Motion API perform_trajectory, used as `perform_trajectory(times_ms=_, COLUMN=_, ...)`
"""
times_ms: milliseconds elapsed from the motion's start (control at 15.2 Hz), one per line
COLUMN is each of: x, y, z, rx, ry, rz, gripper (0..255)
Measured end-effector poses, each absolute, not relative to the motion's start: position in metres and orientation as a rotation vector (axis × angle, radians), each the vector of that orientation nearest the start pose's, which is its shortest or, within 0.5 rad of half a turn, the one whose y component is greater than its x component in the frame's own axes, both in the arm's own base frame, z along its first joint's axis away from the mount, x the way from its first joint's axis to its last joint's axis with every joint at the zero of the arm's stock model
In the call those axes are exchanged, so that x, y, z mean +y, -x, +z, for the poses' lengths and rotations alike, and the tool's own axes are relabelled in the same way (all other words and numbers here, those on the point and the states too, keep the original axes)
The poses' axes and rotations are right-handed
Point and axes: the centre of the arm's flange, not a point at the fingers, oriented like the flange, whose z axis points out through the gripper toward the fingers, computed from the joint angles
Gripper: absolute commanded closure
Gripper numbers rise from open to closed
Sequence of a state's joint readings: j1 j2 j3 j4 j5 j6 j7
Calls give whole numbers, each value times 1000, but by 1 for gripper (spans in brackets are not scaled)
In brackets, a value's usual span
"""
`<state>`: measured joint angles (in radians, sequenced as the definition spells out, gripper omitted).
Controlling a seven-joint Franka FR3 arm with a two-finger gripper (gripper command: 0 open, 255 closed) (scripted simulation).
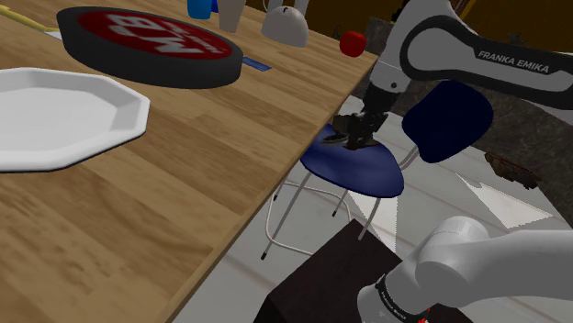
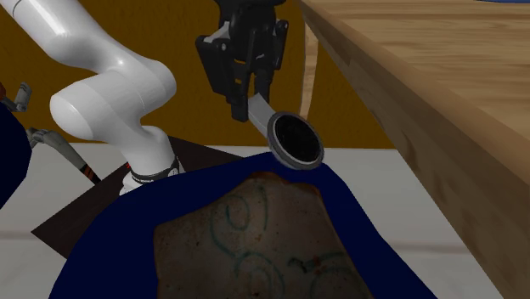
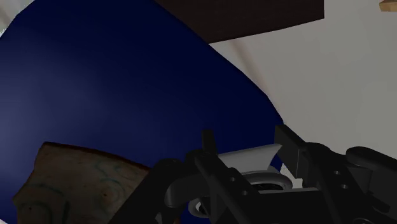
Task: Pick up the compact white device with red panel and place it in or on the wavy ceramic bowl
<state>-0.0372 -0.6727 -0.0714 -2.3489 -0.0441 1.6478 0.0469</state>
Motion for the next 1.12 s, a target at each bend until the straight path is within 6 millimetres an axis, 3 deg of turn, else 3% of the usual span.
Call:
perform_trajectory(times_ms=594, x=-52, y=-344, z=608, rx=212, ry=3133, rz=47, gripper=255)
perform_trajectory(times_ms=1122, x=-148, y=-365, z=614, rx=213, ry=3132, rz=47, gripper=255)
